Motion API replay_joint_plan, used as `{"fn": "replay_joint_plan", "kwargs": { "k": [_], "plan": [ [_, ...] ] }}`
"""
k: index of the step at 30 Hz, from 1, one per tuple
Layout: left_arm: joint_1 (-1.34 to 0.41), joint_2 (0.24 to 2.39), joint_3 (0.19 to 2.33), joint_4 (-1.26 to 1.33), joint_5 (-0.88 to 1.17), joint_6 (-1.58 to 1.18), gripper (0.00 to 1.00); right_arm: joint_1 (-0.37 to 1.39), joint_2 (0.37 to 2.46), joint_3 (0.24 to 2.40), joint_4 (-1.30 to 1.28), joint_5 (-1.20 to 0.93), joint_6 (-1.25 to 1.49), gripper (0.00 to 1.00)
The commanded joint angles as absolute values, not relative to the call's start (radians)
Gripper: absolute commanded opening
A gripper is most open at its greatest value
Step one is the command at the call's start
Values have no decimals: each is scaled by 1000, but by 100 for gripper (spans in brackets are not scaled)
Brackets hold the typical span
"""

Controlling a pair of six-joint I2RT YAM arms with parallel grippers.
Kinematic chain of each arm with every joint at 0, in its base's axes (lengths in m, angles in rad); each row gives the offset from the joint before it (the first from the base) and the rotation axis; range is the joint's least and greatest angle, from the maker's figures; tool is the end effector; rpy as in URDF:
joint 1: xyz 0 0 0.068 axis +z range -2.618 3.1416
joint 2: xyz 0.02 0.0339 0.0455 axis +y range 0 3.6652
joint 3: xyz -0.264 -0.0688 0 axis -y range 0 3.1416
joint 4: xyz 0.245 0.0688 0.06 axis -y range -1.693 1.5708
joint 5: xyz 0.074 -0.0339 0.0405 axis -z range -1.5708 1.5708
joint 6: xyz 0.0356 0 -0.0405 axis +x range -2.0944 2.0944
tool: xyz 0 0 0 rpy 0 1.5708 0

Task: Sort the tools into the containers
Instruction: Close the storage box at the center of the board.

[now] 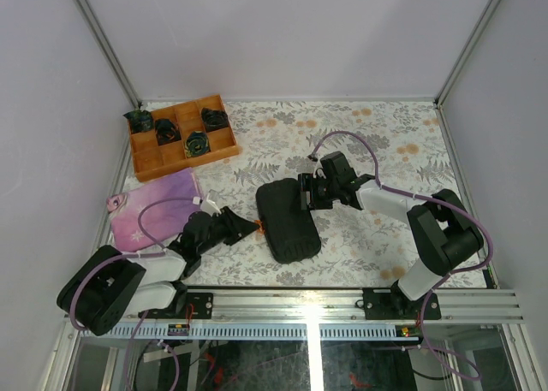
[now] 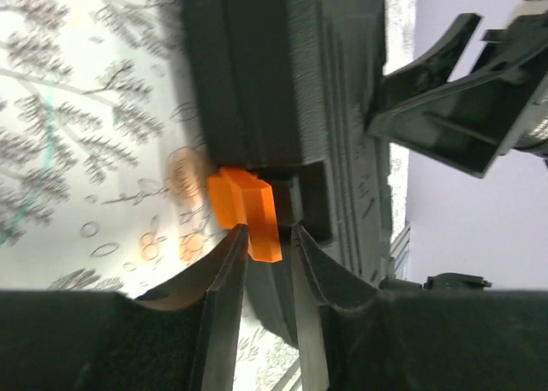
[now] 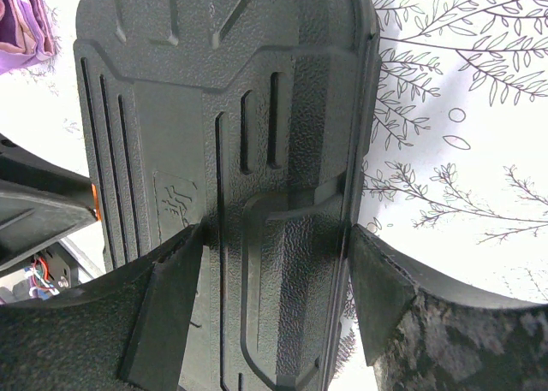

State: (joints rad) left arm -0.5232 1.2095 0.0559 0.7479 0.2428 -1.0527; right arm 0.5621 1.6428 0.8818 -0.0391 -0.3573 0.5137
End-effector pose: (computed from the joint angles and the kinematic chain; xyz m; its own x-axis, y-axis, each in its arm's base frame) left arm 0.1521 -0.0976 0.1179 -0.7569 -0.5369 -0.3726 0.0379 0.5330 -0.8452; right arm 0.2748 0.1878 0.1743 -0.8754 -0.0073 -0.4834 -0.3161 0.7652 0.5609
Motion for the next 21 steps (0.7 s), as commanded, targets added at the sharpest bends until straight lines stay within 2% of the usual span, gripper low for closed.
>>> {"fn": "replay_joint_plan", "kwargs": {
  "k": [1,10,16,21],
  "plan": [
    [-528,1202,102,827,224,-1030,25,572,1721,839,-187,-264,450,43],
    [-526,1296,120,866,250,-1028,25,572,1715,844,-193,-264,448,42],
    [-527,1298,124,835,250,-1018,29,572,1718,844,-192,-265,448,42],
    [-526,1296,129,816,244,-1011,28,573,1721,847,-192,-267,449,42]
  ]
}}
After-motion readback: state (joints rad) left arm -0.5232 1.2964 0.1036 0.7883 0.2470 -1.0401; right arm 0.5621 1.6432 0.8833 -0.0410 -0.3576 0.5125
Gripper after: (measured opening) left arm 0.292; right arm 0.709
